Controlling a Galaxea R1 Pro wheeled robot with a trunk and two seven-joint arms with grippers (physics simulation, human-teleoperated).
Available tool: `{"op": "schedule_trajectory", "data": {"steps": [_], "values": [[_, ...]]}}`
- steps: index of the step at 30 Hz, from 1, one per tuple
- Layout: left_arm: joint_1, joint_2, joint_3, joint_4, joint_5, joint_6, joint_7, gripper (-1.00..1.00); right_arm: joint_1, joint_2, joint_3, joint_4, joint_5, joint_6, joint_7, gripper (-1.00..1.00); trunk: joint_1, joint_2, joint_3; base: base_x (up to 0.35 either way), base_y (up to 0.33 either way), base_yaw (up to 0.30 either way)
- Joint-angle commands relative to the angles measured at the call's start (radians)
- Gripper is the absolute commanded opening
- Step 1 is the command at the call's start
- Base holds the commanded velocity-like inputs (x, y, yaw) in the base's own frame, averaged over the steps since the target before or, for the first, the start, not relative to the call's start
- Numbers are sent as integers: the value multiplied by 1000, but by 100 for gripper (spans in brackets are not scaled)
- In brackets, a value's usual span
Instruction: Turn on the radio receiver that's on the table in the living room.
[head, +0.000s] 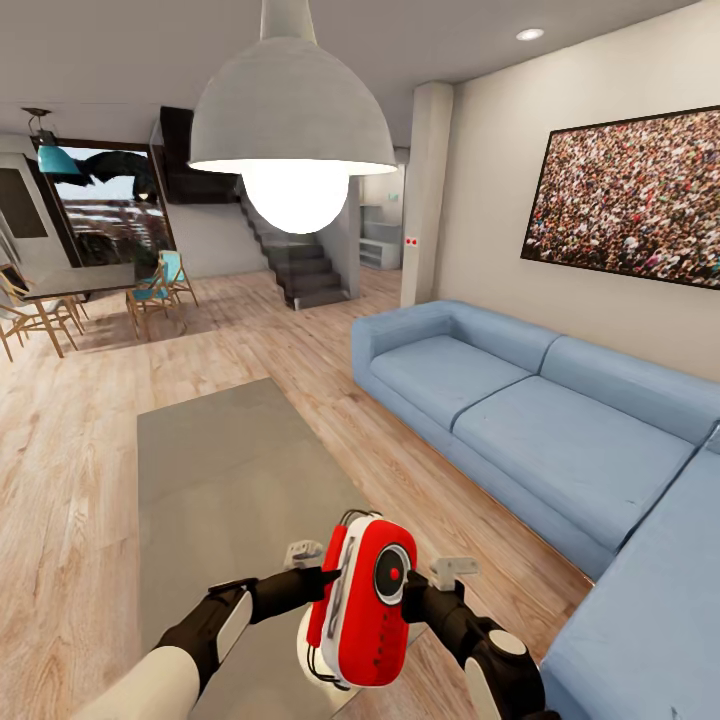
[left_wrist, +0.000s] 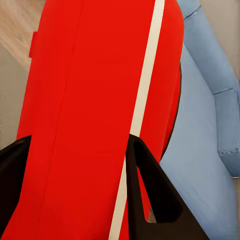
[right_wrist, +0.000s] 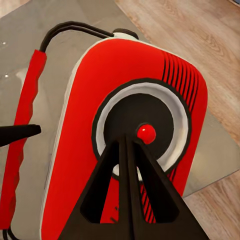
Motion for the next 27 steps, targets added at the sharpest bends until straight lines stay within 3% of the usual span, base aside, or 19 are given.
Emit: {"op": "schedule_trajectory", "data": {"steps": [1, 10, 15, 21, 23, 27], "values": [[0, 0, 2, -1, 5, 1, -1, -100, 0, 0, 0, 0, 0, 0, 0, -100, 0, 0, 0, 0, 0, 0], [0, 26, 2, -1, 6, -5, -38, -100, 0, -3, -5, -1, 1, -1, 0, -100, 0, 0, 0, 0, 0, 0], [0, 46, 2, -1, 6, -13, -111, -100, -1, -4, -7, -3, 2, 0, 0, -100, 0, 0, 0, 0, 0, 0], [0, 47, 2, -1, 7, -14, -136, -100, -1, -5, -7, -3, 3, 0, 0, -100, 0, 0, 0, 0, 0, 0], [0, 44, -18, -1, 7, -14, -137, -100, -1, -5, -6, -3, 3, 0, 0, -100, 0, 0, 0, 0, 0, 0], [0, 40, -94, -1, 7, -15, -136, -100, -1, -5, -6, -3, 2, 0, 0, -100, 0, 0, 0, 0, 0, 0]]}}
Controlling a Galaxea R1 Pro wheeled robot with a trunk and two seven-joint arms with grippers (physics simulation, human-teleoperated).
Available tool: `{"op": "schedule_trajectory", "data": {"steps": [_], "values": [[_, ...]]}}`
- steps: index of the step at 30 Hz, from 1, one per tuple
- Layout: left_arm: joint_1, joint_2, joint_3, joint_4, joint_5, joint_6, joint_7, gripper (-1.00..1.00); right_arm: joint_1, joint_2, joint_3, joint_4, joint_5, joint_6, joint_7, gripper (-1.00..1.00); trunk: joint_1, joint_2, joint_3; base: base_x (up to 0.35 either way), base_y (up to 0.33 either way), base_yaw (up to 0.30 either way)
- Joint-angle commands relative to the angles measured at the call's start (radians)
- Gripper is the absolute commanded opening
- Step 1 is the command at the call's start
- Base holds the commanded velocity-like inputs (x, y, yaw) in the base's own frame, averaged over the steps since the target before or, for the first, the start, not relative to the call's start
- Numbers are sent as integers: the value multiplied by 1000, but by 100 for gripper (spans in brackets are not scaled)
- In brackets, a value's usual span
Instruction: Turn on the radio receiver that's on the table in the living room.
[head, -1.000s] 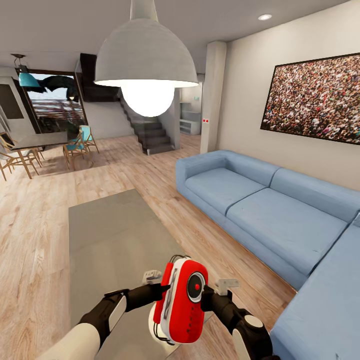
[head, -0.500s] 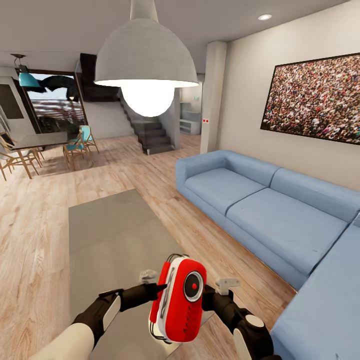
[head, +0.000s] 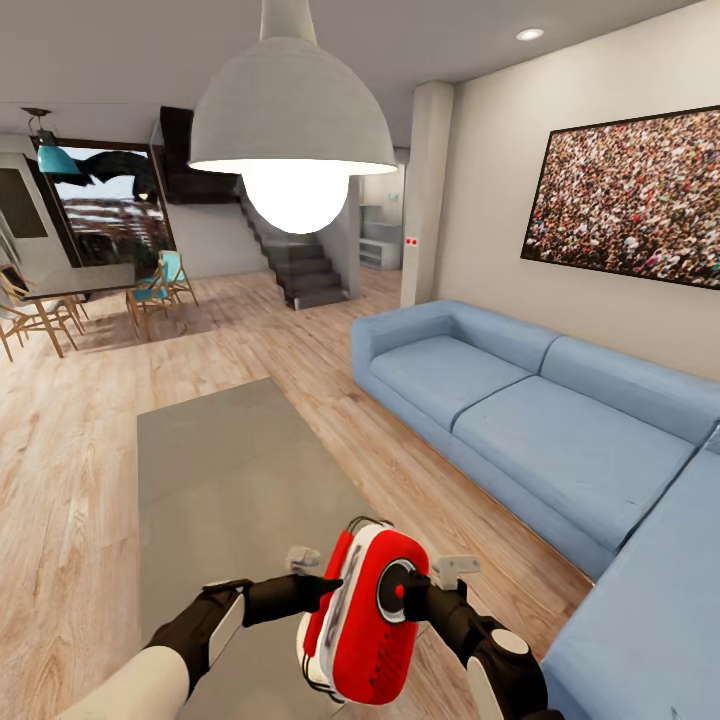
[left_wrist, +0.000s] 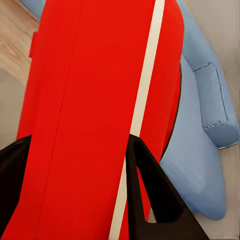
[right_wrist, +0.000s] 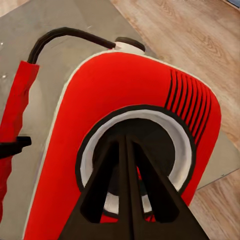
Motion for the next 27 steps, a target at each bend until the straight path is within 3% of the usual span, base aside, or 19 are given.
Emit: {"op": "schedule_trajectory", "data": {"steps": [1, 10, 23, 27], "values": [[0, -1, -2, -1, 8, 0, 0, -100, 0, 0, 0, 0, 0, 0, 0, -100, 0, 0, 0, 0, 0, 0], [0, 0, -15, -1, 8, 2, -9, -100, 0, 0, 3, 0, -1, 0, 0, -100, 0, 0, 0, 0, 0, 0], [0, 43, -5, -19, 17, 6, -39, -100, 0, 0, 3, 1, -1, 0, -1, -100, 0, 0, 0, 0, 0, 0], [0, 54, -2, -25, 17, 8, -108, -100, 0, 1, 3, 2, -1, 0, -1, -100, 0, 0, 0, 0, 0, 0]]}}
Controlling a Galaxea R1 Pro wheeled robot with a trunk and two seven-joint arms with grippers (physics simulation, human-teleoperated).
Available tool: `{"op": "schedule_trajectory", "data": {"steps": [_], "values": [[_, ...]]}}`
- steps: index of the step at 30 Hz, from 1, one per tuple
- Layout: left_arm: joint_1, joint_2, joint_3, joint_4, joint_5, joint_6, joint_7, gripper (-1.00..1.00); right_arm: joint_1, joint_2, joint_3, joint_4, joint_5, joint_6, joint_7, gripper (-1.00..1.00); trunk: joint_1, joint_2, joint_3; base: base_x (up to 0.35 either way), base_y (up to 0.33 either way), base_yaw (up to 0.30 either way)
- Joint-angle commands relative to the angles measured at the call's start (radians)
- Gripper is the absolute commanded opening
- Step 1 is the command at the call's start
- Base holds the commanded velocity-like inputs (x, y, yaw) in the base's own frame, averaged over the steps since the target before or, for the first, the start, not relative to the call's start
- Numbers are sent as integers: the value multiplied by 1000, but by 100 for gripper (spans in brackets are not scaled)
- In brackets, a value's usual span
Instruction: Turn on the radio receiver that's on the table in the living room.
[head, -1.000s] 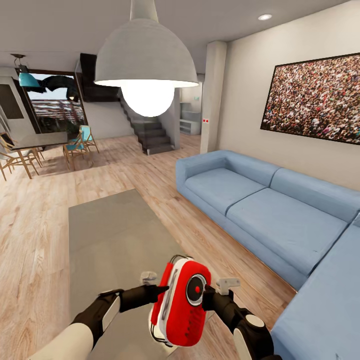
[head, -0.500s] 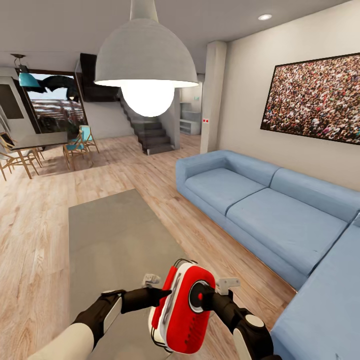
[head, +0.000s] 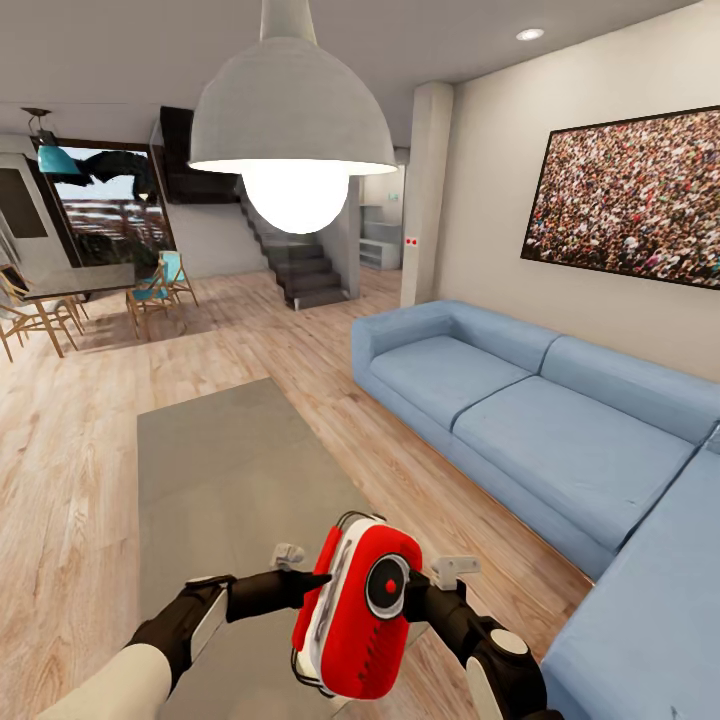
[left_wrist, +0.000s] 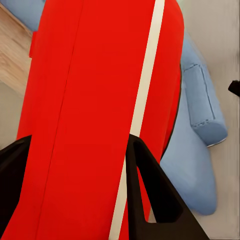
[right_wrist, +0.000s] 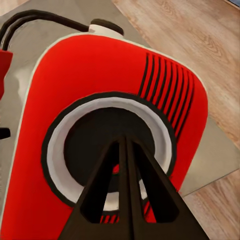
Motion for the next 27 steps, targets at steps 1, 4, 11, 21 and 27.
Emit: {"op": "schedule_trajectory", "data": {"steps": [1, 4, 11, 21, 27], "values": [[0, 1, 3, -1, 3, 1, -7, -100, 0, 0, 0, 0, 0, 0, 0, -100, 0, 0, 0, 0, 0, 0], [0, 0, 3, -1, 3, 1, -16, -100, 0, 1, 1, 1, -1, 1, 0, -100, 0, 0, 0, 0, 0, 0], [0, -5, 3, -1, 3, 2, -18, -100, 0, 1, 3, 3, -3, 2, 0, -100, 0, 0, 0, 0, 0, 0], [0, -5, 3, -1, 3, 2, -18, -100, 0, 1, 3, 3, -3, 2, 0, -100, 0, 0, 0, 0, 0, 0], [0, -6, 3, -1, 3, 2, -18, -100, 0, 1, 3, 3, -1, 2, -3, -100, 0, 0, 0, 0, 0, 0]]}}
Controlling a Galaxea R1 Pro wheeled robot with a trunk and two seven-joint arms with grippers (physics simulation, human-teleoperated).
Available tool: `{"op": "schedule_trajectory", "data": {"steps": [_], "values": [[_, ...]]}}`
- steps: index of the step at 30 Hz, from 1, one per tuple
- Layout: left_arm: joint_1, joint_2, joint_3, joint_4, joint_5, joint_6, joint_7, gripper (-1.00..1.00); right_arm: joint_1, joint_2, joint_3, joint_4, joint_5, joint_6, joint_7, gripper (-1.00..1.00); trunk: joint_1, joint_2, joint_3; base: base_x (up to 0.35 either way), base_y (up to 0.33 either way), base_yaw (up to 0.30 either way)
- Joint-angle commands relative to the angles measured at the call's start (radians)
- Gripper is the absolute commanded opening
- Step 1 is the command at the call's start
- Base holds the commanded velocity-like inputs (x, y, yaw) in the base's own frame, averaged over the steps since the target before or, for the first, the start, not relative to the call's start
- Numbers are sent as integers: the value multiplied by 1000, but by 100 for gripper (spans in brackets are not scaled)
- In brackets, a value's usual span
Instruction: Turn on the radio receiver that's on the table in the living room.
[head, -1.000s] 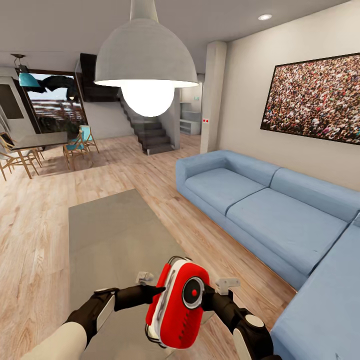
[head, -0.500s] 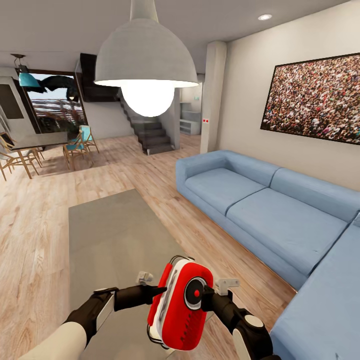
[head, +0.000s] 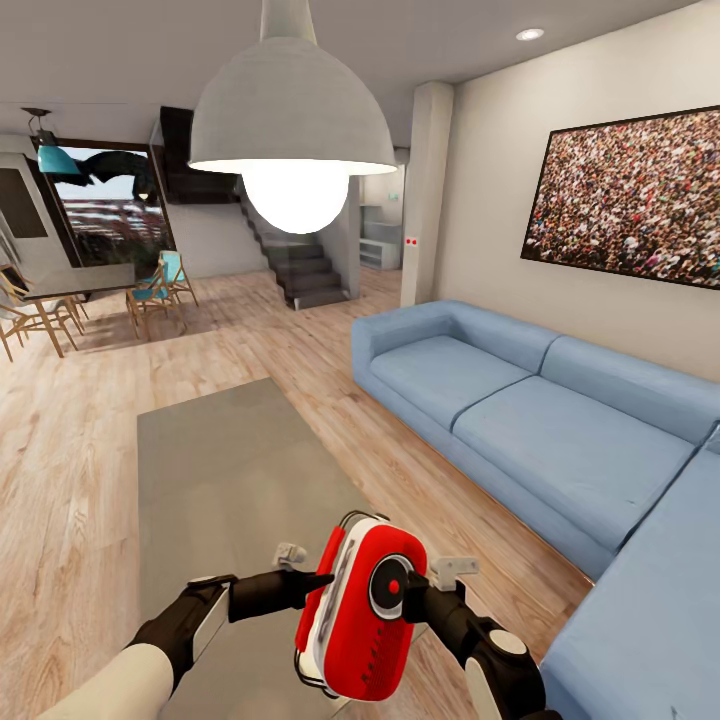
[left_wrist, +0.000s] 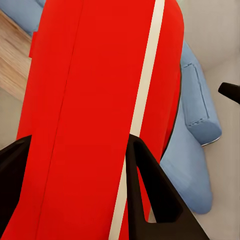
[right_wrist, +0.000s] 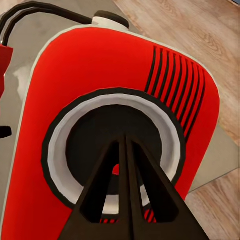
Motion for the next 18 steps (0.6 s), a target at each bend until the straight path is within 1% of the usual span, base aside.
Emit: {"op": "schedule_trajectory", "data": {"steps": [1, 6, 9, 14, 18], "values": [[0, -1, 2, -1, 4, 1, 0, -100, 0, 1, 0, 0, 1, 1, -2, -100, 0, 0, 0, 0, 0, 0], [0, -1, 2, -1, 4, 1, 0, -100, 0, 3, 0, 0, 5, 41, -16, -100, 0, 0, 0, 0, 0, 0], [0, -1, 2, -1, 4, 1, 0, -100, -3, 4, 0, 0, 5, 48, -46, -100, 0, 0, 0, 0, 0, 0], [0, 0, 2, -1, 4, 1, 0, -100, -19, 4, 0, 0, 1, 60, -58, -100, 0, 0, 0, 0, 0, 0], [0, -1, 2, -1, 4, 1, 0, -100, -35, 4, 0, 0, 0, 119, -57, -100, 0, 0, 0, 0, 0, 0]]}}
